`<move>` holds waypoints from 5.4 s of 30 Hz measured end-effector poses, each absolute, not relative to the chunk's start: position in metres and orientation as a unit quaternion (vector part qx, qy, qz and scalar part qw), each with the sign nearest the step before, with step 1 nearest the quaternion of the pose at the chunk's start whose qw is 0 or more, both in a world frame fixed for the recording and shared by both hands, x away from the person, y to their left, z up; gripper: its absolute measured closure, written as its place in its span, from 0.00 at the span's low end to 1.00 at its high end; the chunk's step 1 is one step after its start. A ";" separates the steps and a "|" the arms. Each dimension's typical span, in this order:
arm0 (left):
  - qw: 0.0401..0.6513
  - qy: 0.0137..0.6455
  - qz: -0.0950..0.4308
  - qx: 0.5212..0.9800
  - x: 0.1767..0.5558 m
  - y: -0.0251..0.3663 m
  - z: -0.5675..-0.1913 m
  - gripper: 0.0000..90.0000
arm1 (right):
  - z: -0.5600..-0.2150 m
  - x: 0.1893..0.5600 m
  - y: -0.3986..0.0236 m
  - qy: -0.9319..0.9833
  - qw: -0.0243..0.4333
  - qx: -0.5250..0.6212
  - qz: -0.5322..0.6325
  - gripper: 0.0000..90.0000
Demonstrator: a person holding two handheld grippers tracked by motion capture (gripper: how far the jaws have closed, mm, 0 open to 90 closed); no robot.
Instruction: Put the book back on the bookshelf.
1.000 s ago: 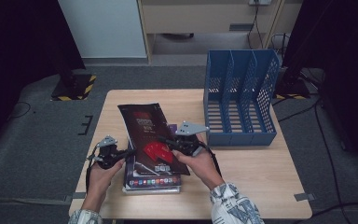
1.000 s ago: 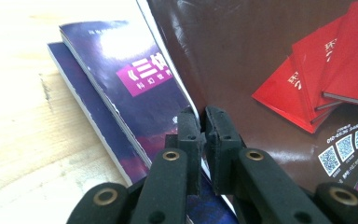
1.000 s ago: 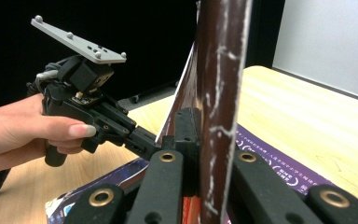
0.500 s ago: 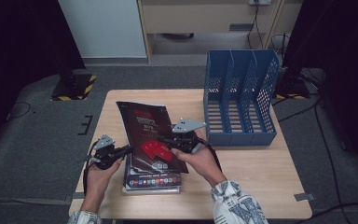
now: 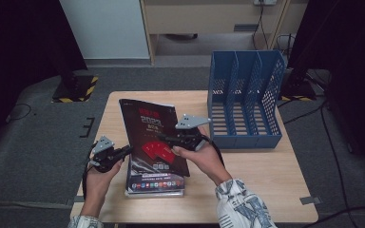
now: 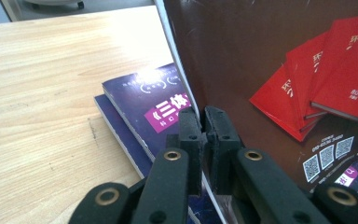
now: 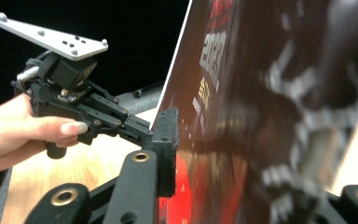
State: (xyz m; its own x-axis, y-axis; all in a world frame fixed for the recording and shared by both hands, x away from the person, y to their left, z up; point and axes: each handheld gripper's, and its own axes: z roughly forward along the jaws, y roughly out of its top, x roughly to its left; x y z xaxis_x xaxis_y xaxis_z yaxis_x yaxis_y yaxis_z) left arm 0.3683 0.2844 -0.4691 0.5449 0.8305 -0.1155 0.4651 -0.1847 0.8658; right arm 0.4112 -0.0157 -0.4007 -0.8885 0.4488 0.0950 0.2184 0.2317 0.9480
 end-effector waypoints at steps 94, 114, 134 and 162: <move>0.380 0.531 0.230 0.721 0.363 0.313 -0.504 0.04 | -0.354 0.420 -0.020 0.728 0.133 0.216 0.637 0.96; 0.362 0.527 0.227 0.735 0.359 0.312 -0.510 0.05 | -0.341 0.437 -0.026 0.721 0.156 0.243 0.629 0.96; 0.349 0.523 0.230 0.743 0.360 0.309 -0.512 0.05 | -0.333 0.435 -0.050 0.712 0.175 0.268 0.625 0.96; 0.338 0.519 0.231 0.751 0.360 0.306 -0.514 0.04 | -0.301 0.432 -0.088 0.691 0.202 0.308 0.622 0.96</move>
State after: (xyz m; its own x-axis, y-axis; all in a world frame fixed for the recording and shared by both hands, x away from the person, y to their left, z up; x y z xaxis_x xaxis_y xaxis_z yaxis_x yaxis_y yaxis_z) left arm 0.3595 0.3058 -0.5137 0.3545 0.9350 -0.0046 0.6237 -0.2328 0.7462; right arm 0.4318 -0.0883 -0.3011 -0.7284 0.6772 0.1039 0.1734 0.0355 0.9842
